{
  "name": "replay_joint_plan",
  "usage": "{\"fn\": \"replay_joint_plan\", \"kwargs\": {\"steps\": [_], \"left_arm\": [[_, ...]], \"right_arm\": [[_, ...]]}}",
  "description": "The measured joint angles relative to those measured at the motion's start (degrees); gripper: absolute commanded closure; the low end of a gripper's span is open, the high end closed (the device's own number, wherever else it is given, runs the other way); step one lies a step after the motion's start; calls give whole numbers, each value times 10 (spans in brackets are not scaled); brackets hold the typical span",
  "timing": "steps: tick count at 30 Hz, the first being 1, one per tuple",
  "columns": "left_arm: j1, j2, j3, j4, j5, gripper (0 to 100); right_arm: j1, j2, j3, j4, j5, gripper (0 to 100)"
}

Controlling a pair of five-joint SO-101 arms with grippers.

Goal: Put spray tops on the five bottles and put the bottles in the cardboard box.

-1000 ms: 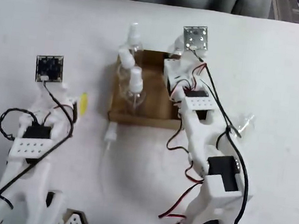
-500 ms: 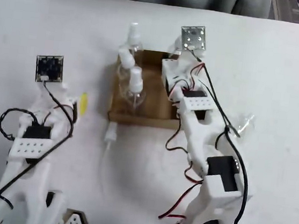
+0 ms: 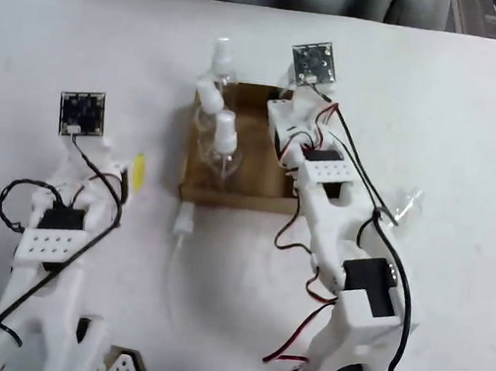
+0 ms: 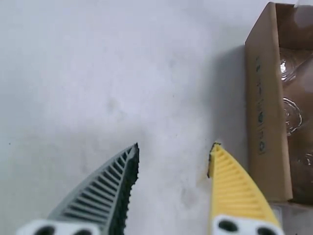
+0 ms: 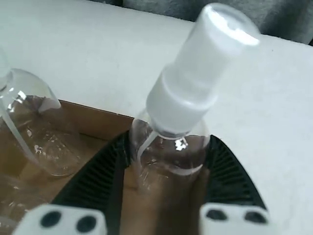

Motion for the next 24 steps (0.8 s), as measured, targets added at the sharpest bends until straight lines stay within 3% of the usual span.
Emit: {"fn": "replay_joint_plan", "kwargs": {"steps": [5, 24], "left_arm": [[0, 0, 0, 0, 0, 777], [0, 0, 0, 0, 0, 775]], "right_arm": [[0, 0, 0, 0, 0, 786], [1, 2, 1, 1, 1, 779]]}}
